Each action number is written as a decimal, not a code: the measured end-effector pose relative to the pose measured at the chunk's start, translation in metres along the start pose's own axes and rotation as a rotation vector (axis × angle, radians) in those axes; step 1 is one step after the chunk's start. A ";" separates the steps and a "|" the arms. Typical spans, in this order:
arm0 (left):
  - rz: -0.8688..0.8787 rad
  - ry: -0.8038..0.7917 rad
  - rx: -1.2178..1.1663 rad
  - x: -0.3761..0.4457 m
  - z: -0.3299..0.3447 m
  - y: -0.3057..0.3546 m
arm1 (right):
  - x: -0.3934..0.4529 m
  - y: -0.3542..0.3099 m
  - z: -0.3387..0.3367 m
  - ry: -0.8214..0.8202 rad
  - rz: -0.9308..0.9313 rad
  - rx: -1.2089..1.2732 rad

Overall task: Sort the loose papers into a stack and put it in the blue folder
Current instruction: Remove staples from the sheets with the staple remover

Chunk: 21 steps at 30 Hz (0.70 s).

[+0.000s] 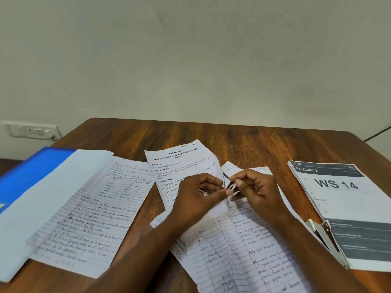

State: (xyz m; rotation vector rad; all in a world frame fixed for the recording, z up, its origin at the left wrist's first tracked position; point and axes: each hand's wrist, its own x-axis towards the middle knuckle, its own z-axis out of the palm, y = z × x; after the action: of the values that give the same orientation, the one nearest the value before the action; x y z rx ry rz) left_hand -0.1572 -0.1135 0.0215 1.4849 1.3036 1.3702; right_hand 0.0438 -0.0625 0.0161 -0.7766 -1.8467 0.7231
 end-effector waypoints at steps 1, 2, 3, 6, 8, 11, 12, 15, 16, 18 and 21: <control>0.001 0.008 0.002 0.000 0.000 0.001 | 0.000 0.000 0.000 -0.006 -0.006 -0.005; 0.003 0.016 0.009 -0.001 0.000 0.001 | 0.000 0.000 0.000 -0.013 -0.016 -0.019; 0.007 0.024 0.017 -0.001 0.000 0.001 | 0.000 0.000 0.001 -0.021 -0.027 -0.038; 0.012 0.049 0.029 -0.001 0.000 0.000 | 0.000 -0.001 0.003 -0.032 -0.054 -0.079; 0.016 0.053 0.041 -0.001 0.000 0.000 | 0.000 -0.001 0.003 -0.035 -0.056 -0.088; 0.024 0.050 0.066 -0.001 -0.001 0.000 | 0.000 -0.002 0.002 -0.035 -0.047 -0.089; 0.025 0.048 0.069 -0.001 -0.001 0.001 | 0.000 -0.002 0.002 -0.034 -0.049 -0.092; 0.029 0.054 0.074 -0.002 -0.001 0.001 | 0.000 -0.001 0.002 -0.031 -0.046 -0.095; 0.030 0.057 0.077 -0.002 -0.001 0.001 | 0.000 -0.001 0.003 -0.031 -0.046 -0.100; 0.033 0.059 0.081 -0.002 0.000 0.001 | 0.000 -0.001 0.003 -0.029 -0.045 -0.113; 0.043 0.049 0.079 -0.002 0.000 0.002 | 0.000 -0.003 0.003 -0.019 -0.044 -0.115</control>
State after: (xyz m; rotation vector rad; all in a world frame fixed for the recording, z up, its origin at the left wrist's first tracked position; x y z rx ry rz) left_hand -0.1571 -0.1158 0.0228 1.5489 1.3778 1.4048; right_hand 0.0403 -0.0645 0.0174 -0.8029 -1.9296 0.6020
